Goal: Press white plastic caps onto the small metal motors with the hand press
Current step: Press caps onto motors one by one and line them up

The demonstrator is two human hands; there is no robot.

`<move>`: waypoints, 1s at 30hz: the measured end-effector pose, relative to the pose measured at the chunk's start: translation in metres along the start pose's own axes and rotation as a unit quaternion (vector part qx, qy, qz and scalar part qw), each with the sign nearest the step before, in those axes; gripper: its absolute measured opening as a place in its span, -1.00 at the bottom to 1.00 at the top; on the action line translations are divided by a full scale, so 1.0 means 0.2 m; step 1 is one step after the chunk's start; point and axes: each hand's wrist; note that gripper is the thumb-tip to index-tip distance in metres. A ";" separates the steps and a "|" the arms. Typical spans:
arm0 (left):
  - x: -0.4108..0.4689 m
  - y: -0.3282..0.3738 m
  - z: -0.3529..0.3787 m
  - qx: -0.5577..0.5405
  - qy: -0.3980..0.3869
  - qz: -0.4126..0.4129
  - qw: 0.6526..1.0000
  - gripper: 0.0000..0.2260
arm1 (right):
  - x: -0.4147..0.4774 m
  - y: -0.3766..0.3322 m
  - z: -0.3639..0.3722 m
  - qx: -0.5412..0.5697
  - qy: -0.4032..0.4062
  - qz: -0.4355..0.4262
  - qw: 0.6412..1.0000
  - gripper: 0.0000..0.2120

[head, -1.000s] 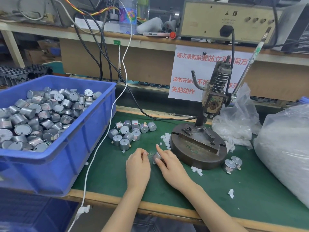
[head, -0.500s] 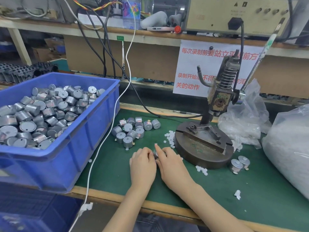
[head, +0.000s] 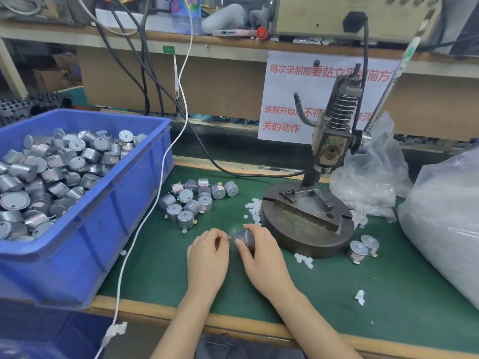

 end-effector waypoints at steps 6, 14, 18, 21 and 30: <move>-0.01 0.01 0.01 0.055 -0.091 0.050 0.993 -0.83 | 0.01 0.01 -0.03 0.146 0.026 0.081 0.986 -0.78; -0.02 0.01 0.00 -0.004 -0.133 0.027 0.991 -0.68 | 0.01 0.01 -0.04 0.187 -0.009 0.119 0.975 -0.71; -0.02 0.04 -0.01 -0.164 -0.133 -0.040 0.977 -0.66 | 0.02 0.02 -0.02 0.094 -0.018 0.112 0.989 -0.73; -0.03 0.06 -0.03 -0.253 -0.130 -0.063 0.957 -0.64 | 0.02 0.02 -0.01 0.042 -0.008 0.091 0.995 -0.73; -0.03 0.05 -0.03 -0.230 -0.089 -0.056 0.968 -0.71 | 0.00 0.01 -0.06 -0.003 0.073 0.089 0.993 -0.60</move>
Point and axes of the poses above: each hand's wrist, its own x-axis towards the middle knuckle, its own z-axis out of the palm, y = z × x, and after that the axes turned 13 degrees about -x, right-handed
